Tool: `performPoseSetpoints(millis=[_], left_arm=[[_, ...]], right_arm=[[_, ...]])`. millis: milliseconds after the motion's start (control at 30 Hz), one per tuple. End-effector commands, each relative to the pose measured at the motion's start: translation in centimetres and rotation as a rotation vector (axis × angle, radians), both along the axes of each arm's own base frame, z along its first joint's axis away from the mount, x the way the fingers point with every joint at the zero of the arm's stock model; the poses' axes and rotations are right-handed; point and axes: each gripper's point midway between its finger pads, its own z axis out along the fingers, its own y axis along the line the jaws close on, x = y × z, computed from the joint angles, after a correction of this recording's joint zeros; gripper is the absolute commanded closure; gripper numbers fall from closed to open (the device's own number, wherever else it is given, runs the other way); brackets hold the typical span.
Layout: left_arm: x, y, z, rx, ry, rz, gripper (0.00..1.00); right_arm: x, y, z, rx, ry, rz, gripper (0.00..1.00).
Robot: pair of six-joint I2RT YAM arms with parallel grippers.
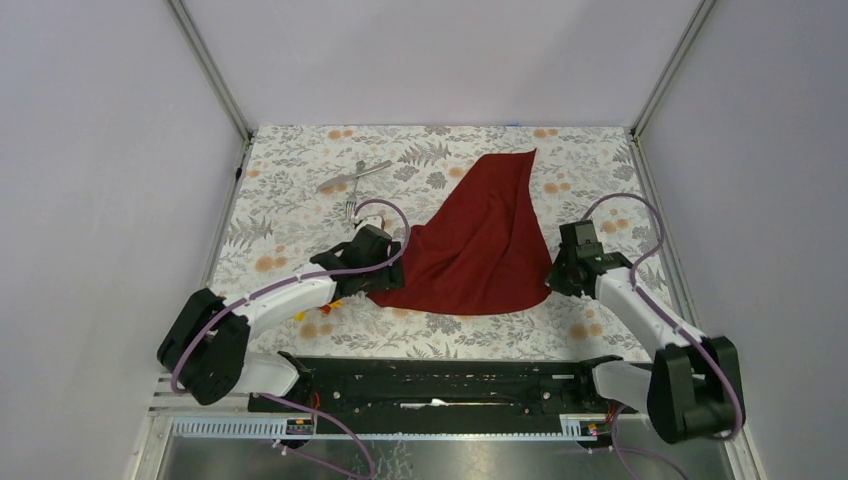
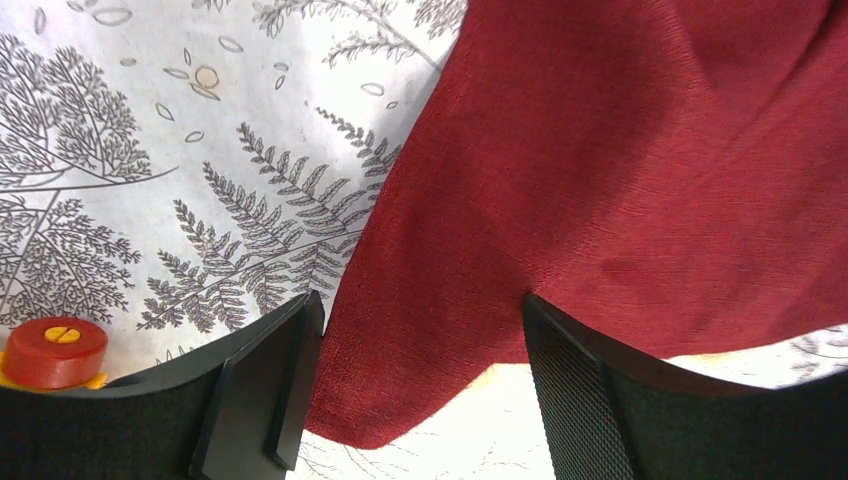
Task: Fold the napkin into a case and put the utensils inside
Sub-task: Flatten out the crumpled napkin at the center of the board.
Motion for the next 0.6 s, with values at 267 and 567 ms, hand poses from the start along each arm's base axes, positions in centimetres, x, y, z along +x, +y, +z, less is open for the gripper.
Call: performPoseSetpoints(millis=[267,567], left_arm=[[-1.7,1.4,-3.7,0.053,0.065,0.032,0.13],[-3.4,0.9,-6.3,0.053,0.140,0.032,0.45]], right_arm=[[-0.8,0.4,5.5,0.064,-0.162,0.003,1.00],[-0.8,0.9,8.5,0.120,-0.246,-0.019,1.00]])
